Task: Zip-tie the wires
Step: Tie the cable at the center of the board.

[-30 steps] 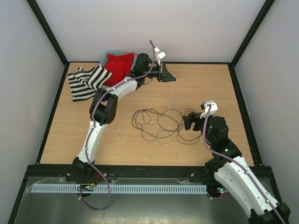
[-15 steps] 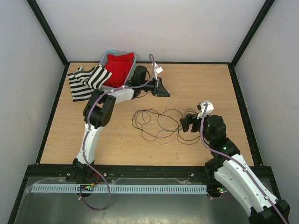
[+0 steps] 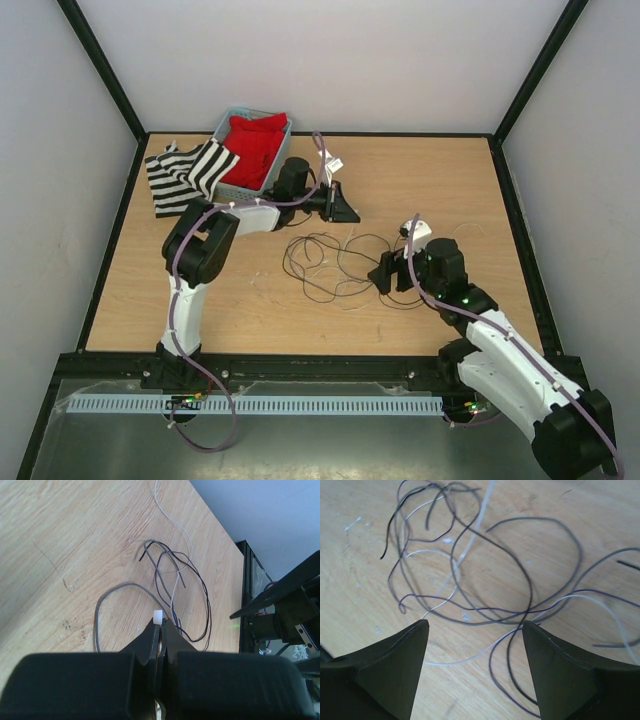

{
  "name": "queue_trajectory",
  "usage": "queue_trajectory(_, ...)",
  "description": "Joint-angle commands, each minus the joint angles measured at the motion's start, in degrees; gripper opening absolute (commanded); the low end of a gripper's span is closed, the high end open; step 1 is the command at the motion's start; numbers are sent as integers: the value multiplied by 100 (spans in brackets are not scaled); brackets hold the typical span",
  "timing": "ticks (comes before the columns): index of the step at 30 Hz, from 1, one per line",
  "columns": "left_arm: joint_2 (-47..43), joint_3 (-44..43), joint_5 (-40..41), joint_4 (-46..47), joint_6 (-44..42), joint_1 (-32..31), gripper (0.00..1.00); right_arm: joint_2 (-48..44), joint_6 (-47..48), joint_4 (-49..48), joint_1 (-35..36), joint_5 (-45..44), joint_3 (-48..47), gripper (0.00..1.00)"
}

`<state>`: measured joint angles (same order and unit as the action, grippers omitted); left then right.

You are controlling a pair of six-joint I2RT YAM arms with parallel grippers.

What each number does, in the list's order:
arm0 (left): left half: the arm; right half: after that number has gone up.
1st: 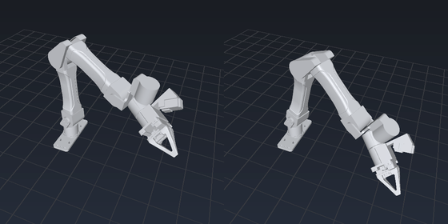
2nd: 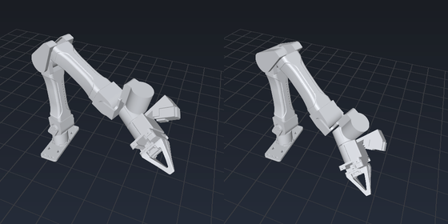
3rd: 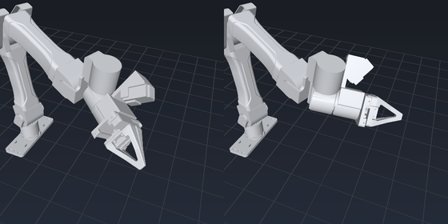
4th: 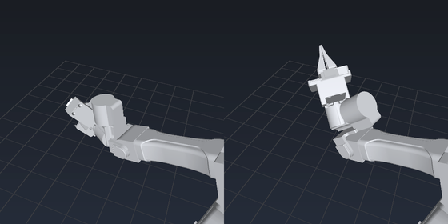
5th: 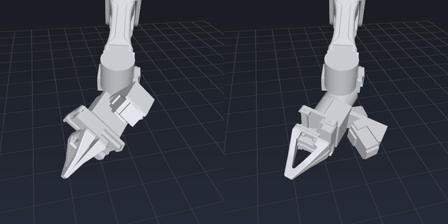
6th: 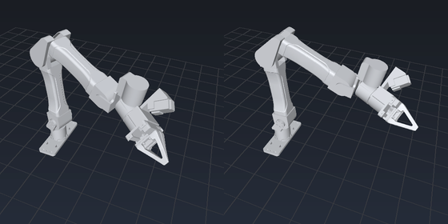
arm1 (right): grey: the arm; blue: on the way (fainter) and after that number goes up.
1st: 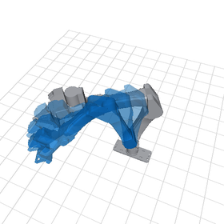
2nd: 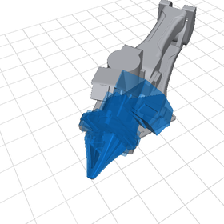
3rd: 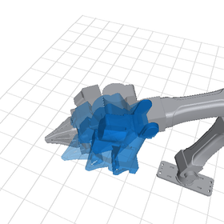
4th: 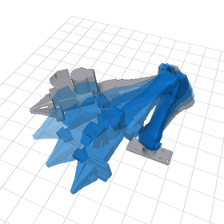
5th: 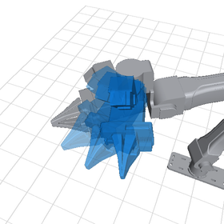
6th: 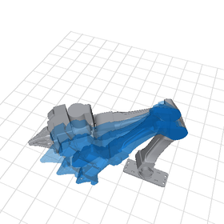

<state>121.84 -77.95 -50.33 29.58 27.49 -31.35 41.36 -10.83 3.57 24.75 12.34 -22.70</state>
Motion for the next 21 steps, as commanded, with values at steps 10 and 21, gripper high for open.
queue_trajectory(10, -398, 1125, 509, 1284, 715, -93, 0, 264, -204, 480, 386, 1839, -310, 89)
queue_trajectory(21, -433, 1353, 247, 1410, 756, -92, 0, -271, 190, -580, 762, 1580, 76, 87)
